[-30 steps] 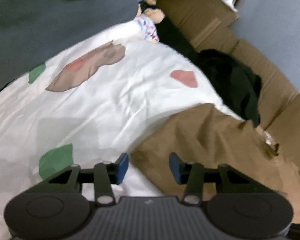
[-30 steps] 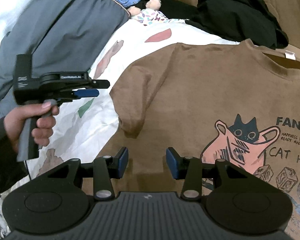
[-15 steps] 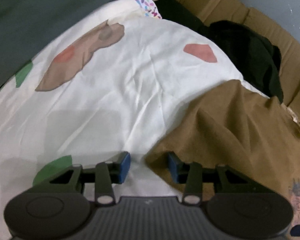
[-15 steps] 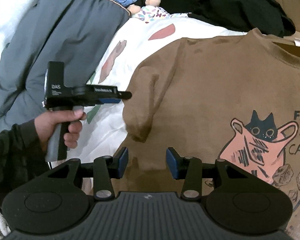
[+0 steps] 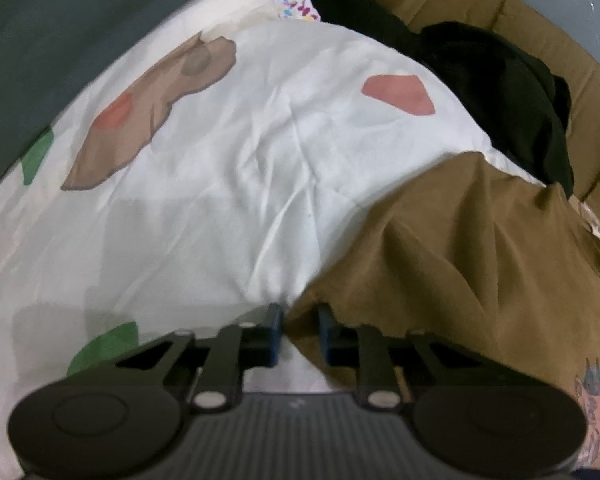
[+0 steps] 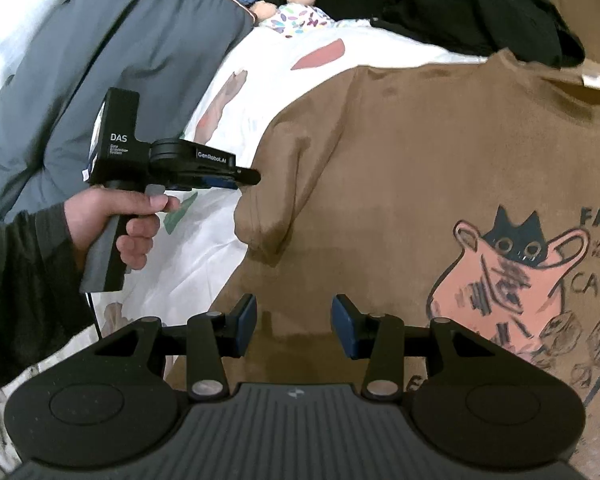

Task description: Fold clothes

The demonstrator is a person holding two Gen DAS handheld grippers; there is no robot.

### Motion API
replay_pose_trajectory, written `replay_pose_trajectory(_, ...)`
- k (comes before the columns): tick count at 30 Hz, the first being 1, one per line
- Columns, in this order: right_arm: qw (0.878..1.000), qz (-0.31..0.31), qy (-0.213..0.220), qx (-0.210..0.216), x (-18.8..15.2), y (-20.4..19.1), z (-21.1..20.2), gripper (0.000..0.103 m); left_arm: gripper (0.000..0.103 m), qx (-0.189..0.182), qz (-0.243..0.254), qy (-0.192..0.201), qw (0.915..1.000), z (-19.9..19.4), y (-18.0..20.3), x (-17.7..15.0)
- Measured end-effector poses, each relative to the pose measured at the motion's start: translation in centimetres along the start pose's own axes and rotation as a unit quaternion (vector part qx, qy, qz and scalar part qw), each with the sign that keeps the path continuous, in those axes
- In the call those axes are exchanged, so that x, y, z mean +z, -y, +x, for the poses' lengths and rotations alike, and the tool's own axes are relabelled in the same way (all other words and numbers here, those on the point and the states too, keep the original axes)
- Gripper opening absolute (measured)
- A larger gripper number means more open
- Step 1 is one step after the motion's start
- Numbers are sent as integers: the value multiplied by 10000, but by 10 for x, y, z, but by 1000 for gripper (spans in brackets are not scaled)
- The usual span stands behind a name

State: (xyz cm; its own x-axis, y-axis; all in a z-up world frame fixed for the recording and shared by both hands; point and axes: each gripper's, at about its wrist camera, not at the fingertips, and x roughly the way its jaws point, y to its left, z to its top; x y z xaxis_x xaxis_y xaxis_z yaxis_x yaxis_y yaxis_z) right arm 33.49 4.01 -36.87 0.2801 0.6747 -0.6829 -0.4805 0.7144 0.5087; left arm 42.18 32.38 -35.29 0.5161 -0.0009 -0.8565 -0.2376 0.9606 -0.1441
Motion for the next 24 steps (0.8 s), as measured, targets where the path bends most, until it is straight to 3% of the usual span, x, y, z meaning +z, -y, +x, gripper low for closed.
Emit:
replay_pose_trajectory(11,9994,-170,263,-115,14,-3,-7,47,3,-999,14,-77,9950,-41,14,4)
replay_pose_trajectory(24,9981,-237,572,-78,36,-11,2,50,3,-1388,-78,-133,9902,-62,33,18)
